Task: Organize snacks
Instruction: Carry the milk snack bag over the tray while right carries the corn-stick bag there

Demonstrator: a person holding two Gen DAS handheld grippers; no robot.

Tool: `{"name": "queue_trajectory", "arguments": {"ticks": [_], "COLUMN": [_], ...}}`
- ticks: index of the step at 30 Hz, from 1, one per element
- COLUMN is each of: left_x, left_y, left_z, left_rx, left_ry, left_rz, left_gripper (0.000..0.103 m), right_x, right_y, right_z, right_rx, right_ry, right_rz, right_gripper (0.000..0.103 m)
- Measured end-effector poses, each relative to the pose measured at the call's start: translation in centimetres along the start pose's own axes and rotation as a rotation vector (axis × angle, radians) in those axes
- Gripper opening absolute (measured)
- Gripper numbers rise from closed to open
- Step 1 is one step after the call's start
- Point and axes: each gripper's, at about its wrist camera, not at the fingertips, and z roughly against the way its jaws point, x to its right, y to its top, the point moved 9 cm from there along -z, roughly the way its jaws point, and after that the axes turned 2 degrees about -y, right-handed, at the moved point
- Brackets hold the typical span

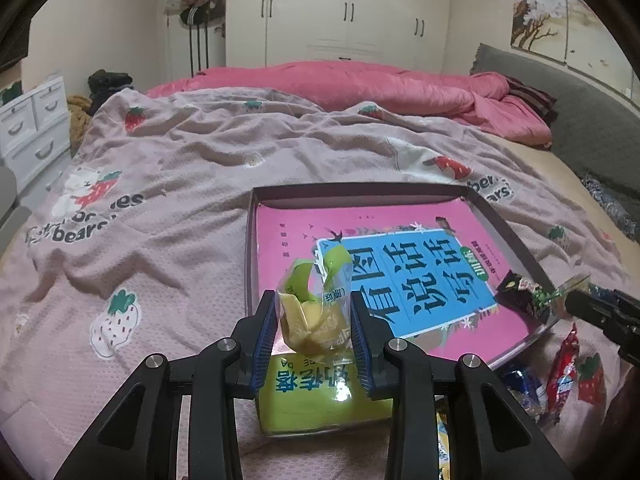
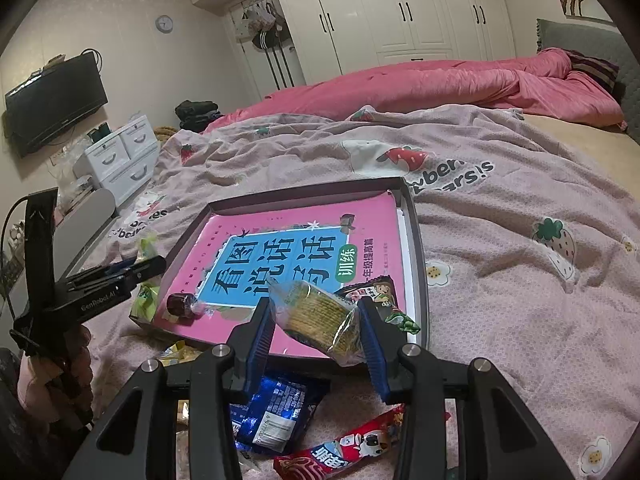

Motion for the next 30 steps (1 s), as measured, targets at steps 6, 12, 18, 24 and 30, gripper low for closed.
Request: {"name": "queue_trajectory", "arguments": {"ticks": [6,12,18,24,30], "left_x": [0.1,0.0,0.1,0.2,0.7], "left_y": [-0.5,-0.9,-1.1,-1.1,-1.2], "left_z": [-0.7,-1.5,-2.0,-2.4,-2.8], "left_rx": [-0.017,-0.038,-0.048,-0.057,-0.067], "left_ry": [0.001,-0.003,-0.013,-0.036,-0.067], "left_rz": [0.000,0.011,0.014,0.037,0.047], "left_gripper": [0.036,0.036,0.036,0.036,0.036], "right_x": [-0.4,-0.7,-0.9,-0.9,-0.8], "right_y": [0.0,0.0,-0.1,-0.2,-0.4], "right_z": [-0.9,-1.4,-1.7,-2.1,-2.4], "right_rx": [-0.012,-0.021,-0.030,-0.039,-0.047], "right_ry": [0.000,0.005,0.008,0.009,0.006], "right_rz": [0.021,0.032,0.038,0.042,0.047], "right_gripper": [0.042,0.042,0.043,0.043,0.043]}}
